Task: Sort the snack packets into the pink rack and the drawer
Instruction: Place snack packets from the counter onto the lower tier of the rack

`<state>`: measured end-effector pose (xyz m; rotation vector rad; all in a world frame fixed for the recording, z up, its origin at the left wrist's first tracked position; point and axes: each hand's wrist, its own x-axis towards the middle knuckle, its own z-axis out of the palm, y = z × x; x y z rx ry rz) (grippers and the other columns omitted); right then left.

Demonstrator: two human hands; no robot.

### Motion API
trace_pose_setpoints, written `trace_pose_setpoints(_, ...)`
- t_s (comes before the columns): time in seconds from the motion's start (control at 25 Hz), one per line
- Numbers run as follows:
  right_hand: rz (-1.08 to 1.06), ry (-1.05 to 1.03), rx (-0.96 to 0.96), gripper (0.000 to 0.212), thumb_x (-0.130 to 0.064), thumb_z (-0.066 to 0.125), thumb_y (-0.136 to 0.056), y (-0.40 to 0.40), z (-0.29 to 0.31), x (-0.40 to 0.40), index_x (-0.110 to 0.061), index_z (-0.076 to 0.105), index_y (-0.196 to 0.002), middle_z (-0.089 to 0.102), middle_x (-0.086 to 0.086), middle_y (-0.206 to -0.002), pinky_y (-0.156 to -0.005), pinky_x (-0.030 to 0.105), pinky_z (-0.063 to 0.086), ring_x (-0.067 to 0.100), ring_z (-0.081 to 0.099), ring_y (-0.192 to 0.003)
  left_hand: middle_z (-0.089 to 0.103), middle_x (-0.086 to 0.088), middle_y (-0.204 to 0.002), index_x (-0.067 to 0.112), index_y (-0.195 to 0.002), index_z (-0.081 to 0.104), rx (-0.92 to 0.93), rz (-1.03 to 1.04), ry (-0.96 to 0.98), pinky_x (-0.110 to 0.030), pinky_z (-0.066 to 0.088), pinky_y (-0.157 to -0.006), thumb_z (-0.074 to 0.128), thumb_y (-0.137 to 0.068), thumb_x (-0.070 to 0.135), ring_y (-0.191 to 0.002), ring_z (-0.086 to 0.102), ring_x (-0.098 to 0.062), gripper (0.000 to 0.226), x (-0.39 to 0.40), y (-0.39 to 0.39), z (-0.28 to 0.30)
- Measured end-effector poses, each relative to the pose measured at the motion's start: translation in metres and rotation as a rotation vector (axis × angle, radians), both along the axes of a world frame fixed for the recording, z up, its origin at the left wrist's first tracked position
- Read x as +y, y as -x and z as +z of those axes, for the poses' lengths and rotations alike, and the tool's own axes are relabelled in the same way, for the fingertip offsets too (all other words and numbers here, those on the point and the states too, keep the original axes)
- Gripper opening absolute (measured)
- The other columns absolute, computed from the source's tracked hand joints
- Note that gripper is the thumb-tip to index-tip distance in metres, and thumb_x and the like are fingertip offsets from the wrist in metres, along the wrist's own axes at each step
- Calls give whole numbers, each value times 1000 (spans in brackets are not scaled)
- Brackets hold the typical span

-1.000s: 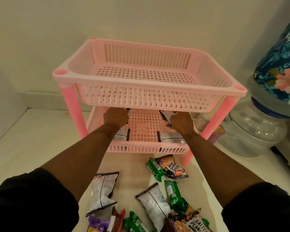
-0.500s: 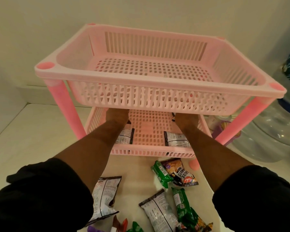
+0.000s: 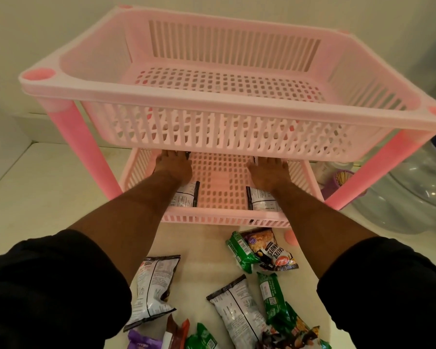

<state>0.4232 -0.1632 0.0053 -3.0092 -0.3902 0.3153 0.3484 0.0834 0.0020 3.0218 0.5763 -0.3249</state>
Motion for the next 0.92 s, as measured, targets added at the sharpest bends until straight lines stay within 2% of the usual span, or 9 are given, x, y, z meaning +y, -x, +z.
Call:
trace_pose_setpoints(0.04,-32,-22,36,76,-64,21,-97,1,-2,0,-22,4,-159,-3,6,-167,-119,52,0,30,-1,-153,14,-20,-163,9,-158,15,31,25,15,-52,18,-120,29,-104,41,-150,14,-40,64,-2,1,0)
trace_pose_setpoints(0.12,-40,4,56,85,-74,18,-92,2,-2,-2,-24,-2,-159,-8,5,-166,-118,53,-4,28,-7,-153,5,-21,-165,8,-159,4,35,62,53,-52,11,-122,26,-103,47,-152,6,-40,71,-7,0,1)
trace_pose_setpoints(0.28,-24,-33,121,90,-79,14,-89,-1,8,-4,-27,-11,-156,-14,4,-165,-119,56,-9,27,-14,-152,-1,-19,-166,11,-159,1,24,85,134,-53,2,-121,23,-103,53,-153,-1,-36,74,-8,7,16)
trace_pose_setpoints(0.44,-13,-83,45,90,-77,15,-90,10,18,-13,-21,-5,-158,-10,6,-166,-118,58,-5,27,-10,-152,-2,-16,-167,10,-159,2,-84,38,162,-53,1,-122,30,-102,52,-153,-4,-33,76,-18,23,29)
trace_pose_setpoints(0.6,-8,-108,59,92,-77,15,-91,33,30,-23,-16,2,-159,-7,9,-166,-118,60,-2,26,-9,-153,-7,-14,-167,9,-159,-4,-187,-61,181,-50,4,-123,33,-103,50,-154,-4,-30,79,-35,46,47)
trace_pose_setpoints(0.76,42,-144,17,88,-75,19,-93,70,49,-37,-17,11,-158,3,8,-167,-119,60,4,26,-1,-153,7,-13,-167,10,-158,13,-371,-101,249,-44,8,-122,44,-102,40,-154,6,-29,71,-56,92,63)
trace_pose_setpoints(0.92,110,-220,-114,75,-64,30,-98,112,69,-44,-16,26,-155,19,10,-164,-119,55,15,25,12,-152,24,-7,-163,15,-153,32,-561,-138,367,-46,31,-115,52,-99,31,-146,32,-29,59,-72,151,70)
